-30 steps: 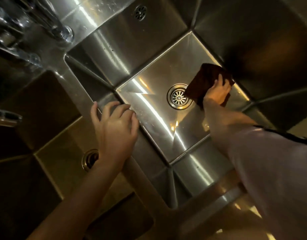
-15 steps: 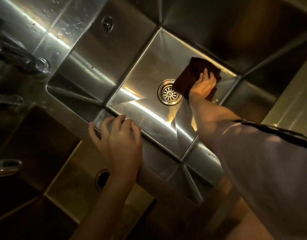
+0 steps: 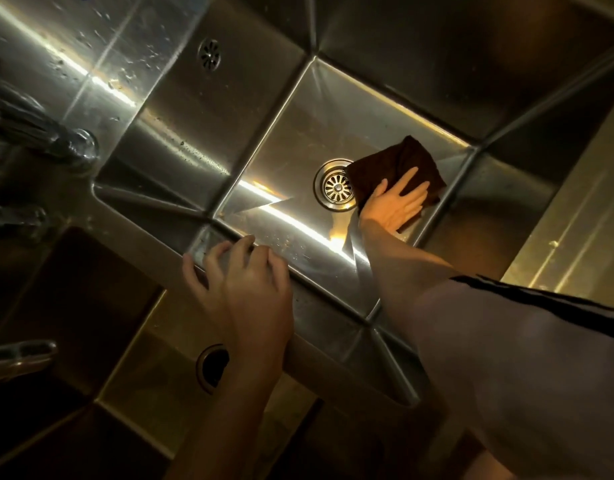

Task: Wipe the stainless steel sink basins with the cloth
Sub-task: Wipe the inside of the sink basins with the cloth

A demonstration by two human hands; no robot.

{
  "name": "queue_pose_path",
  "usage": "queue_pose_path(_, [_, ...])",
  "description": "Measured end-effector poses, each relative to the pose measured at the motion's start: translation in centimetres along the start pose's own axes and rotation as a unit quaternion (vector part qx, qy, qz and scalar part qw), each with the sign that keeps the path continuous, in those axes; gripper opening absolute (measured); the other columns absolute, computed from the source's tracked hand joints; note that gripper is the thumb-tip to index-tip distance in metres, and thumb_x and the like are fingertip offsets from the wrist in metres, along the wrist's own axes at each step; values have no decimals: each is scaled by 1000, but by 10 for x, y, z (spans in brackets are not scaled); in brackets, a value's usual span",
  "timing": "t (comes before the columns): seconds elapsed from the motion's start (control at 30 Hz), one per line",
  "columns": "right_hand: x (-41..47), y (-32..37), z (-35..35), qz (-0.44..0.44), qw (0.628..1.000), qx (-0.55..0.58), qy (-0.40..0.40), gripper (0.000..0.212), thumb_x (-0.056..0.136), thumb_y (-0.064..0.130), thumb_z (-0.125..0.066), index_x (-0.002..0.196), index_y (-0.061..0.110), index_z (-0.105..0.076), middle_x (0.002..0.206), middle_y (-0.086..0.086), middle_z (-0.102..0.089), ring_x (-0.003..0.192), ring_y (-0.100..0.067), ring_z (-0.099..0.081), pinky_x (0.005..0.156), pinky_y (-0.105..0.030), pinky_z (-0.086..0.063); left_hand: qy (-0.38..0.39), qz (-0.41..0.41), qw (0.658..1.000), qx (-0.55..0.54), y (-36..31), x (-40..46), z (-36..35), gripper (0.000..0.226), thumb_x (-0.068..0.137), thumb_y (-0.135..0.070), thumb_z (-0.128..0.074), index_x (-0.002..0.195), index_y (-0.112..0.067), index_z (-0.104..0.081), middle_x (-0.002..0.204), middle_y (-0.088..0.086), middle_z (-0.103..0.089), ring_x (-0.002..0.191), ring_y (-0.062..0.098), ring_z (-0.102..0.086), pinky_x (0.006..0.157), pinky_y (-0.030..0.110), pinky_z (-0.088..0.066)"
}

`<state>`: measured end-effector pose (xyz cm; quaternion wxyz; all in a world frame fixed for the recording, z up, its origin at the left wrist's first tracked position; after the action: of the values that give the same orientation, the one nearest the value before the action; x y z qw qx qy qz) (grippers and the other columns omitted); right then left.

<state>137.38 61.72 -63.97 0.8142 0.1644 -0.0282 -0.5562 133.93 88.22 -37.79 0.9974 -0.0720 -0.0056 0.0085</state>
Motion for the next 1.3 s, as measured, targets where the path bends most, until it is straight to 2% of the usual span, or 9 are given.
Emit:
queue_pose_path(0.1, [-3, 6, 5, 89, 992, -68, 55, 67, 97, 46, -39, 153, 24, -9, 159, -18, -6, 147, -35, -8, 117, -53, -8, 2, -1, 1000, 0, 0, 0, 0, 22, 94, -26, -51, 92, -17, -71, 114, -1, -69, 117, 25, -52, 112, 52, -16])
queue_pose_path(0.2, [1, 8, -7, 149, 974, -122, 116, 64, 99, 45, -36, 153, 23, -10, 160, -15, 1, 147, -34, 4, 117, -55, -2, 5, -4, 1000, -4, -2, 0, 1, 25, 94, -28, -49, 92, -18, -71, 115, -2, -68, 118, 24, -51, 113, 52, -15])
queue_pose_path(0.4, [44, 15, -7, 150, 973, -132, 116, 65, 100, 46, -34, 153, 20, -7, 160, -14, 1, 146, -38, 5, 115, -57, 1, 0, -5, 1000, -3, -1, -1, 1, 22, 95, -26, -50, 93, -17, -70, 114, -1, -68, 118, 24, -51, 113, 53, -15])
queue_pose_path(0.57, [92, 17, 0, 110, 980, -120, 115, 66, 97, 52, -33, 153, 26, -9, 161, -9, -4, 145, -41, 1, 115, -60, -3, 1, -8, 1000, -5, -1, 0, 1, 22, 94, -27, -50, 94, -17, -70, 114, 0, -68, 118, 25, -51, 112, 54, -15])
queue_pose_path(0.73, [56, 4, -1, 104, 988, -84, 79, 57, 100, 47, -27, 152, 22, -21, 158, -12, -18, 143, -39, -16, 116, -54, -12, -4, -5, 1000, -8, -1, 0, 1, 21, 94, -26, -52, 92, -17, -70, 113, -1, -69, 118, 24, -51, 112, 54, -17])
queue_pose_path(0.9, [-7, -19, -8, 70, 993, -61, 76, 55, 100, 44, -27, 149, 18, -30, 154, -16, -28, 140, -41, -26, 113, -55, -18, 6, -6, 1000, -4, -1, 0, 1, 23, 94, -28, -49, 92, -18, -70, 114, -1, -68, 118, 24, -51, 112, 54, -15])
queue_pose_path(1.0, [7, -13, -10, 69, 991, -65, 99, 57, 100, 44, -30, 150, 17, -27, 155, -18, -24, 142, -42, -20, 114, -57, -11, 3, -8, 1000, -5, -2, 0, 2, 22, 94, -26, -51, 93, -16, -70, 112, 0, -69, 117, 26, -51, 112, 56, -17])
queue_pose_path(1.1, [44, -1, -6, 55, 993, -62, 88, 58, 99, 45, -33, 151, 19, -24, 158, -14, -18, 143, -40, -14, 115, -57, -7, 1, -7, 1000, -6, -2, -1, 2, 22, 94, -26, -51, 94, -15, -70, 112, 1, -69, 117, 26, -52, 112, 55, -17])
queue_pose_path(1.3, [83, 3, 7, 59, 993, -56, 91, 57, 99, 44, -33, 151, 24, -22, 159, -10, -15, 143, -38, -14, 115, -53, -11, 4, -10, 1000, -2, -2, 0, 0, 21, 95, -25, -51, 91, -17, -70, 113, -1, -68, 117, 25, -51, 113, 57, -17])
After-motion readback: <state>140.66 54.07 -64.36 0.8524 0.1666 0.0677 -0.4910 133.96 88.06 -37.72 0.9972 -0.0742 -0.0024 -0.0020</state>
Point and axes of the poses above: each hand's wrist, its own x-axis towards the middle knuckle, its own z-axis out of the back of the hand, y = z × x, the point moved 7 cm from there along x, towards the middle knuckle
